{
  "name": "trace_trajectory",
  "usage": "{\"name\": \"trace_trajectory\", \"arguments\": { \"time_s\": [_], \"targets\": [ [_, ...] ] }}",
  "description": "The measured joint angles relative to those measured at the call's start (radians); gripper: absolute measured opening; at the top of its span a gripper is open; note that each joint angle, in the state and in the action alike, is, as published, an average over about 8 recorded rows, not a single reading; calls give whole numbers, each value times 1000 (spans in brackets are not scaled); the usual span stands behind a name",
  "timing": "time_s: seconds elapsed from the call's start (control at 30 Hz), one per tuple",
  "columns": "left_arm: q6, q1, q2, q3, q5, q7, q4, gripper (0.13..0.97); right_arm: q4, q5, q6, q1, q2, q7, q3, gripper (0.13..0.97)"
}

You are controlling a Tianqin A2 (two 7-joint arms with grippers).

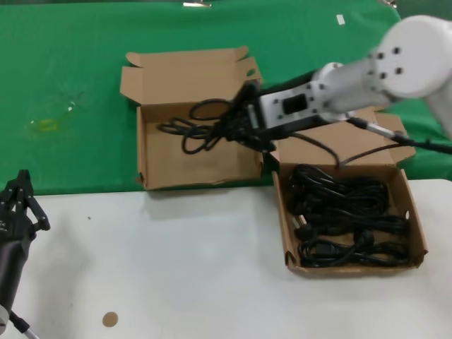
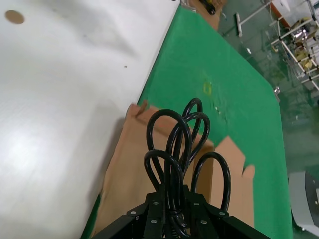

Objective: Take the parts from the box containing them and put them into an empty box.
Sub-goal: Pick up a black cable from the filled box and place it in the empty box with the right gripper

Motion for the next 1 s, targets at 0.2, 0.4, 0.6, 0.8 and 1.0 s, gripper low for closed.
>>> {"name": "trace_trajectory", "arguments": {
  "time_s": [0.2,0.4,0.6,0.8,1.0],
  "targets": [
    [0,0,0,0,0,0,0,144,-94,-19,46,21,-82,-24,-25,201],
    [0,0,0,0,0,0,0,144,-212,-18,90,38,-145,-77,-37,201],
    [0,0,0,0,0,0,0,144,-302,-9,123,53,-187,-123,-40,201],
    [0,0,0,0,0,0,0,144,-370,-6,163,69,-219,-164,-39,202],
    [0,0,0,0,0,0,0,144,-410,-10,190,81,-236,-191,-42,205]
  ]
}}
